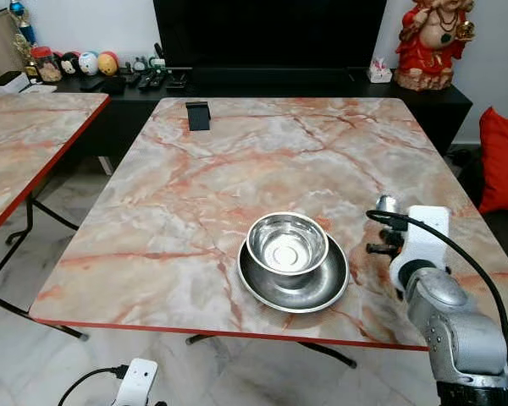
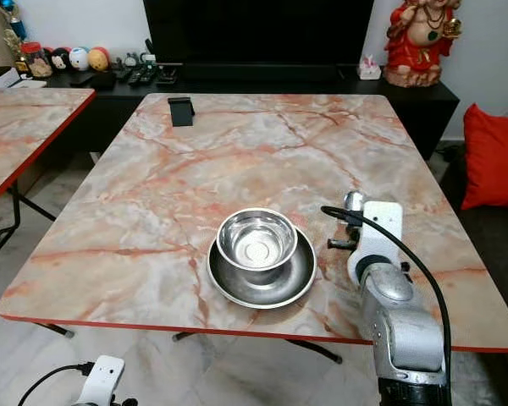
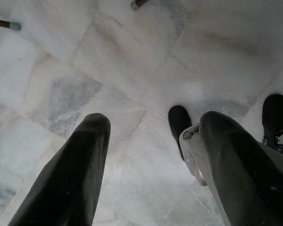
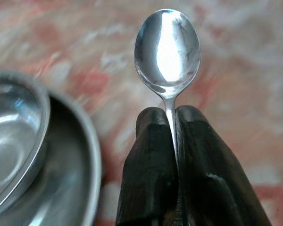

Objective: Setting the table

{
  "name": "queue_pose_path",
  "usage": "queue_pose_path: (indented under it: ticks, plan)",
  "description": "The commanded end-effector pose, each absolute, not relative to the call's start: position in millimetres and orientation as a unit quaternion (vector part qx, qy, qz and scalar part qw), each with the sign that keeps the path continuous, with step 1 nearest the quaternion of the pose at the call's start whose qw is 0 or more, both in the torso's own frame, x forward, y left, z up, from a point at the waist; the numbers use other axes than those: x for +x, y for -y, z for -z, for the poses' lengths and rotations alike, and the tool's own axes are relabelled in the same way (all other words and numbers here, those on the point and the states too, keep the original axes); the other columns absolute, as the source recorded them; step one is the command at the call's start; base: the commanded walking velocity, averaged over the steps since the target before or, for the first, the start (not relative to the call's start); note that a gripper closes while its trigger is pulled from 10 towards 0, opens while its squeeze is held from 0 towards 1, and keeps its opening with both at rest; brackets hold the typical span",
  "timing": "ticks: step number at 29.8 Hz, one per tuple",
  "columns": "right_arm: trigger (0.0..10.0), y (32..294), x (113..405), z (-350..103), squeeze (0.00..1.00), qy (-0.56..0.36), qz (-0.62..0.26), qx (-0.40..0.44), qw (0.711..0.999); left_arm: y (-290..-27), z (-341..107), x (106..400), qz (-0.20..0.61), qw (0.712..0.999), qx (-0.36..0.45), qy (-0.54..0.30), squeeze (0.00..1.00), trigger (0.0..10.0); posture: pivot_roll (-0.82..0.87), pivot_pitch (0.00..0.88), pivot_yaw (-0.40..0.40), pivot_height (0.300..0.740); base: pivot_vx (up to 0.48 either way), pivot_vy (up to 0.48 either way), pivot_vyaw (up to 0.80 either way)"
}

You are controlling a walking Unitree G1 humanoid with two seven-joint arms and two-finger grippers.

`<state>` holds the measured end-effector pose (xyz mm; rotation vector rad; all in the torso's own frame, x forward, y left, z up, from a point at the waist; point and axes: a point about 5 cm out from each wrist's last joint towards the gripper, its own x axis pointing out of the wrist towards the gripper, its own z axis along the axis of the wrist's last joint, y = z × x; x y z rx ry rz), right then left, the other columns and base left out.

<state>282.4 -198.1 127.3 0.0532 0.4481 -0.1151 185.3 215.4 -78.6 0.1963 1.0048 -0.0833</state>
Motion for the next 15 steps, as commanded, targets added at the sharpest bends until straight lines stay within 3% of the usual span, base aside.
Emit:
queue_pose_path:
  ticks: [1,15]
  plan:
    - [10.0,197.9,279.4,-126.2,0.00,-0.234,0.052,0.042,0.970,-217.5,79.7,182.8,0.039,0.865,0.097,-0.490,0.00,10.0,-0.05,0.000,0.003,0.740,0.000,0.000,0.00]
    - [10.0,186.5,279.0,-110.8,0.00,-0.275,0.009,0.057,0.960,-216.9,79.6,183.3,0.041,0.865,0.099,-0.490,0.00,10.0,-0.05,0.000,-0.001,0.740,0.000,0.000,0.00]
